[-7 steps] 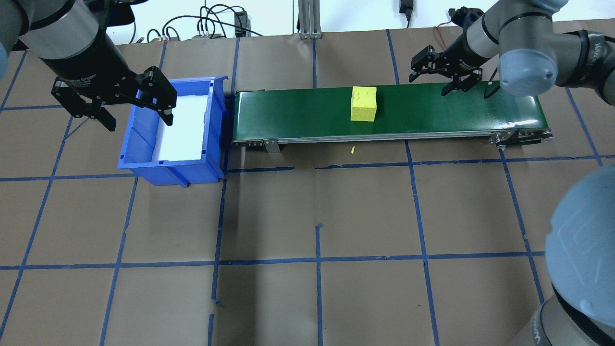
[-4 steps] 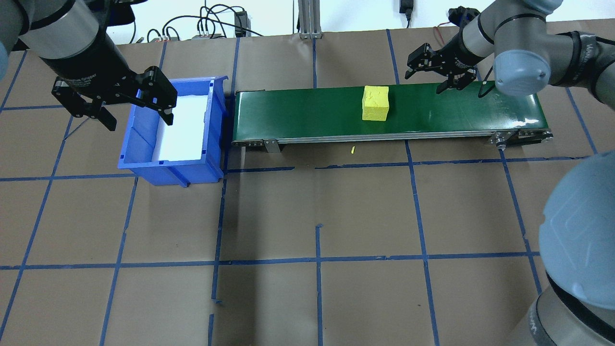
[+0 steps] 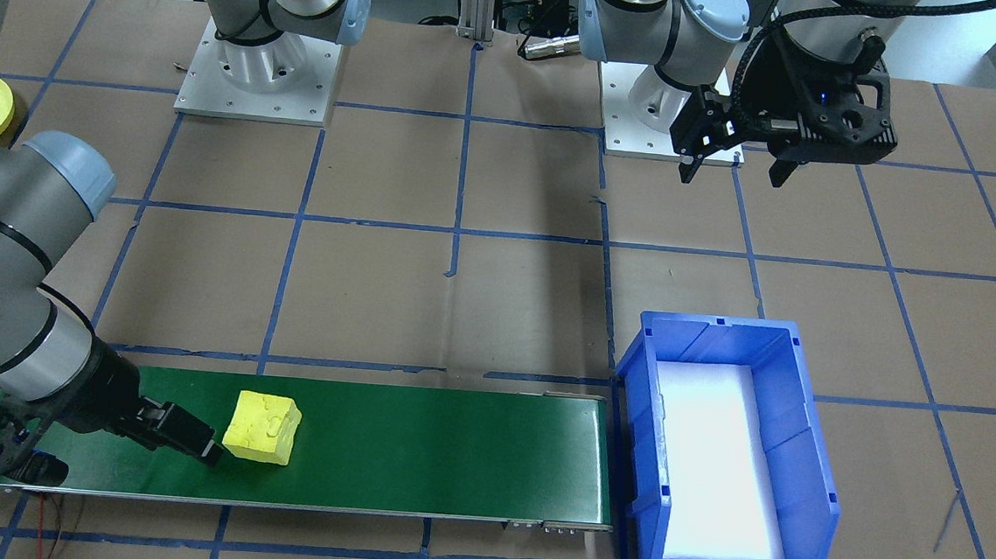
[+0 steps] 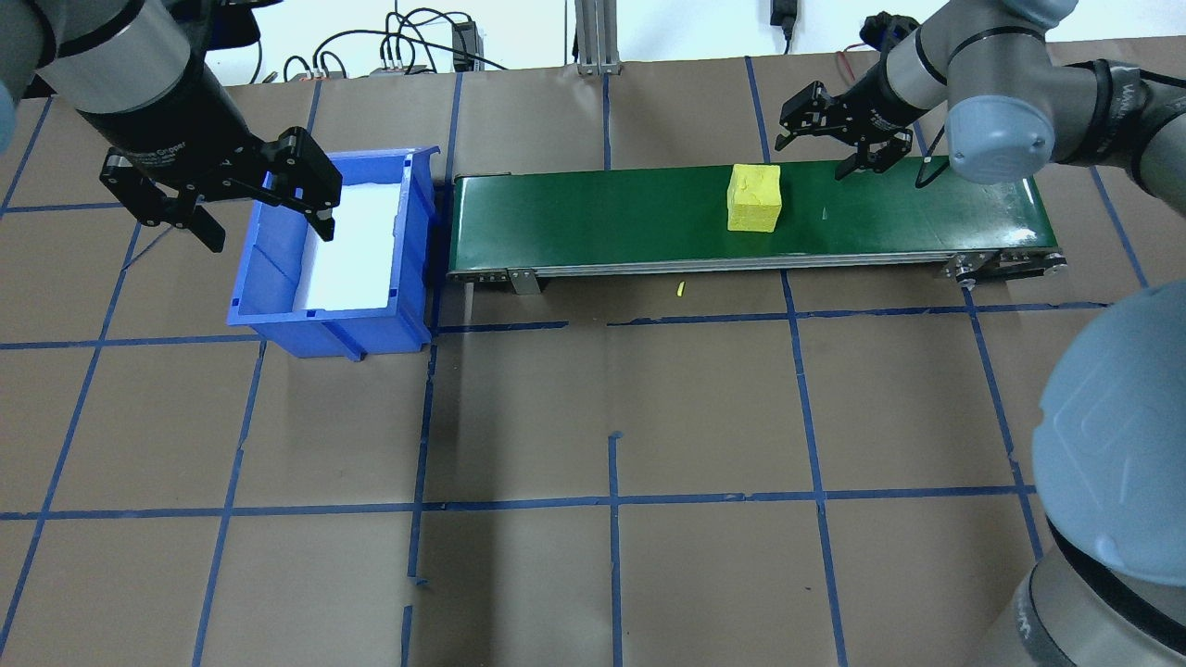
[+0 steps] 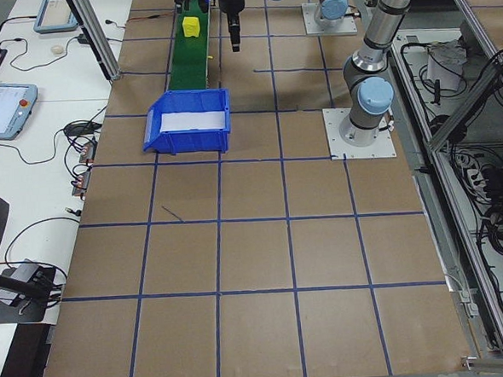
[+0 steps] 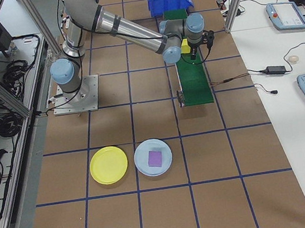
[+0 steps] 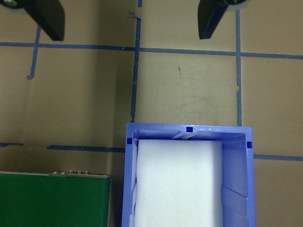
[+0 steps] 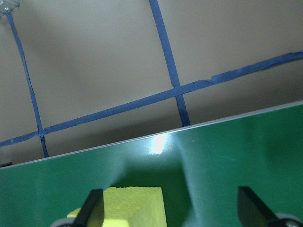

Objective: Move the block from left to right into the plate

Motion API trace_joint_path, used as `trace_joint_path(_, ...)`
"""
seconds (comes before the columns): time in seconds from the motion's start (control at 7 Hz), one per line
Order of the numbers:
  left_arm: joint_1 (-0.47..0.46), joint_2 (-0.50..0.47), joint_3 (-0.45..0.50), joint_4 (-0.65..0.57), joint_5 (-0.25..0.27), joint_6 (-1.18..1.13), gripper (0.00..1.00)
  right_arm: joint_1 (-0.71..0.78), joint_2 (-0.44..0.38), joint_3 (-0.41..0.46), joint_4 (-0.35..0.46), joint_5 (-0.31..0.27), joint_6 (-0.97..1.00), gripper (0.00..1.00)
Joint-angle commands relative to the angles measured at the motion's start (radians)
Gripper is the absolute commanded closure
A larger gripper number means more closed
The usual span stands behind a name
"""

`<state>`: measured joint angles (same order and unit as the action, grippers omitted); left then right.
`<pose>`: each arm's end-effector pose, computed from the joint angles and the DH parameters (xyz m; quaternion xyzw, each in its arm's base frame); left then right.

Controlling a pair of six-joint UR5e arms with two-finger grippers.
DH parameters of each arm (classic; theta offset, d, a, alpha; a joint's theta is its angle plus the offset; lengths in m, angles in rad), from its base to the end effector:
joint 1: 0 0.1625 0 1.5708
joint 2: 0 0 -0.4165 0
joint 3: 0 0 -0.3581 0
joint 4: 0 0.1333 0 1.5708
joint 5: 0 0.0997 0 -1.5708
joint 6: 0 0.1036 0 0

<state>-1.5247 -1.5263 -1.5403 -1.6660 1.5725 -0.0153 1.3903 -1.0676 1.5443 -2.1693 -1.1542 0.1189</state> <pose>-0.1129 -0.4418 0.4998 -0.0307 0.9995 0.0101 0.0007 0.0594 -0.6507 0.2811 0.1332 0.9675 -0.0659 0.2045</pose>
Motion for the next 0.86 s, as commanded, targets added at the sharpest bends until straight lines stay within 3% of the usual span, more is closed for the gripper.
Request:
trace_joint_path(0.0,0.000,0.000,0.000,0.002,0.000,0.002,0.00,0.016,0.001,0.002,-0.001,-0.001,0.013,0.00)
trace_joint_path(0.43,0.000,0.000,0.000,0.002,0.000,0.000,0.00,0.018,0.006,0.026,-0.003,-0.007,0.004,0.01)
trace_joint_path(0.57,0.000,0.000,0.000,0.002,0.000,0.000,0.00,0.016,0.012,0.064,-0.023,-0.021,-0.007,0.07)
trace_joint_path(0.71,0.000,0.000,0.000,0.002,0.000,0.000,0.00,0.016,0.006,0.085,-0.041,-0.085,-0.075,0.33)
